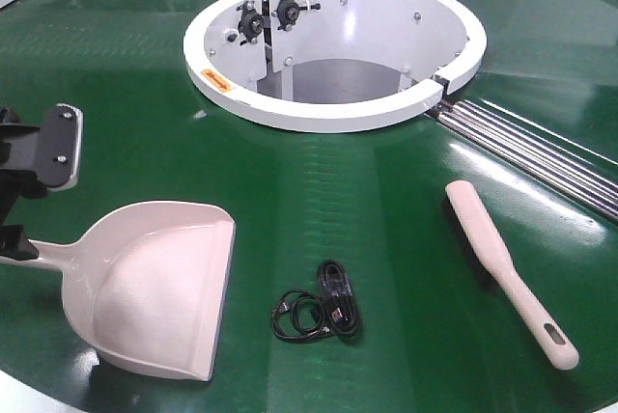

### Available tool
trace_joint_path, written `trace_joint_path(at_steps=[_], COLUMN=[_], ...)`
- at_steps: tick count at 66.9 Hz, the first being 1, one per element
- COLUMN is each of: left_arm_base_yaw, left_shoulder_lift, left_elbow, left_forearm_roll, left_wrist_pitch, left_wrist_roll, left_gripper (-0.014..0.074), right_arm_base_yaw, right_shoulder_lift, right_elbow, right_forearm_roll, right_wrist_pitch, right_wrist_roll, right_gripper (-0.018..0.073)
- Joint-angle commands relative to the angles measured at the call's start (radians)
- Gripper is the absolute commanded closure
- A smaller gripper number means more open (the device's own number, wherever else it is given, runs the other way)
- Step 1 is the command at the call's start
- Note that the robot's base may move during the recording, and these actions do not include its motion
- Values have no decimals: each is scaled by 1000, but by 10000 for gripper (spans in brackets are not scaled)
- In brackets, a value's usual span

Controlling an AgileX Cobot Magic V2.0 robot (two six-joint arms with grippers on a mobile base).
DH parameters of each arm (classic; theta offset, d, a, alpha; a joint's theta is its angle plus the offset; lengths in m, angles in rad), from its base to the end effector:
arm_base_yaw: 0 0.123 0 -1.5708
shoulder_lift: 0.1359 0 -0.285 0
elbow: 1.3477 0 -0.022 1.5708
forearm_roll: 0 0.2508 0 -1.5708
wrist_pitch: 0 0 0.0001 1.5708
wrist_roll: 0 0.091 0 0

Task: Clean and inspect green conveyor with broom and dustpan
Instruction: 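Lower the left gripper onto the pink dustpan handle and grasp it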

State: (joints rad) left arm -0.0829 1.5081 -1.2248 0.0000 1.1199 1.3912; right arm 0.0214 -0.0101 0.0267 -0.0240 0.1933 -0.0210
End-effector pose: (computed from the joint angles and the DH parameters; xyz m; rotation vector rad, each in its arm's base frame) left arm 0.2930 -0.0243 0.2919 1.9697 2.1701 0.2284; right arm 0.0562 0.0008 0.1872 -0.0524 1.6927 -0.0212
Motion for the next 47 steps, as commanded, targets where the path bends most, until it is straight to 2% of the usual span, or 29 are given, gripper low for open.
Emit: trace_joint_path(at_steps=[1,11,37,47], left_arm_base_yaw=[-4,-4,-4,-4], left_shoulder_lift=[-10,7,82,115], left_elbow=[-31,-31,-31,-31], left_forearm_roll=[-18,17,23,68], left_wrist_pitch=[-32,-56,-41,-28], left_wrist_roll=[45,45,57,82], left_gripper=[111,111,111,111], right_arm_base_yaw=[-4,-4,-4,-4], right_shoulder_lift=[-18,-18,-18,-18], right_elbow=[22,22,22,22], right_forearm_roll=[-7,-7,-7,-7], right_wrist_pitch=[-74,-74,-74,-74], right_wrist_roll=[-3,-3,-3,-3], right_gripper=[568,568,568,568])
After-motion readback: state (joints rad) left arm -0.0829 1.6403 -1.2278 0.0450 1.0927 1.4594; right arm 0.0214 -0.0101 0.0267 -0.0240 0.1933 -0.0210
